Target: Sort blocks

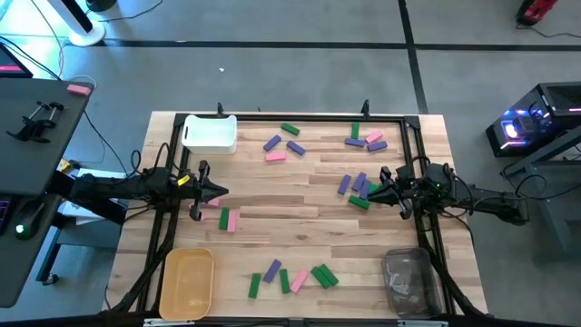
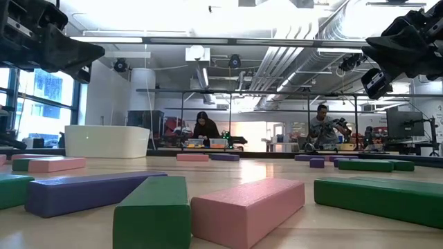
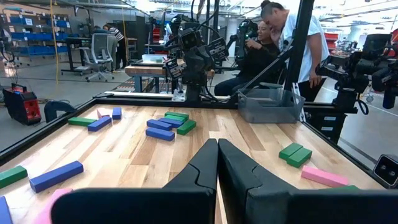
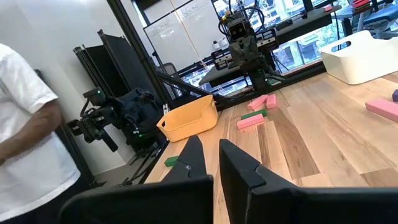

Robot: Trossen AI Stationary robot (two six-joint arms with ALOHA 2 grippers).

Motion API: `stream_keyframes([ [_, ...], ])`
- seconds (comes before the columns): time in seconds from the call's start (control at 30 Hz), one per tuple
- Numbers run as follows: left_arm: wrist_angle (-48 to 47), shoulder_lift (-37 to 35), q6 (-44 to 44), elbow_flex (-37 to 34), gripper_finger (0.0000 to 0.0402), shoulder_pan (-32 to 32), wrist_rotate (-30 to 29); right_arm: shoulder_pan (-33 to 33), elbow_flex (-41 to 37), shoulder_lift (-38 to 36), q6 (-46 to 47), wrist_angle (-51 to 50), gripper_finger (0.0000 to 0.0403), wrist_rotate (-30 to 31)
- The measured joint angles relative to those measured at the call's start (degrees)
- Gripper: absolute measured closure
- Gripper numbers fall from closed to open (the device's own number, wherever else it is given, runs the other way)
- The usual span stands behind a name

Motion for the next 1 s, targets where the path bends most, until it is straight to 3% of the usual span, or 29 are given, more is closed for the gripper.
stream_keyframes([
  [0.57, 0.01, -0.02, -0.01, -0.01, 0.0401, 0.0, 0.01, 0.0, -0.01, 0.0, -0.01, 0.09, 0.0402, 0.64],
  [0.67, -0.01, -0.01, 0.0, 0.0, 0.0401, 0.0, 0.0, 0.03, 0.0, 0.04, 6.15, 5.45, 0.0402, 6.36],
  [0.8, -0.01, -0.02, -0.01, 0.01, 0.0401, 0.0, 0.01, 0.0, -0.02, 0.0, 27.76, 22.13, 0.0402, 30.3],
  [0.87, -0.01, -0.02, 0.0, 0.0, 0.0401, 0.0, -0.01, -0.09, 0.02, 0.4, 31.86, 28.21, 0.0402, 39.99],
  [0.93, 0.01, 0.0, 0.0, -0.01, 0.0401, 0.0, 0.01, -0.16, 1.18, 2.0, 30.28, 31.98, 0.0402, 37.78],
  [1.0, 0.01, -0.02, 0.01, 0.0, 0.0401, 0.0, -0.01, -0.01, 4.96, 4.78, 29.91, 31.95, 0.0402, 30.11],
])
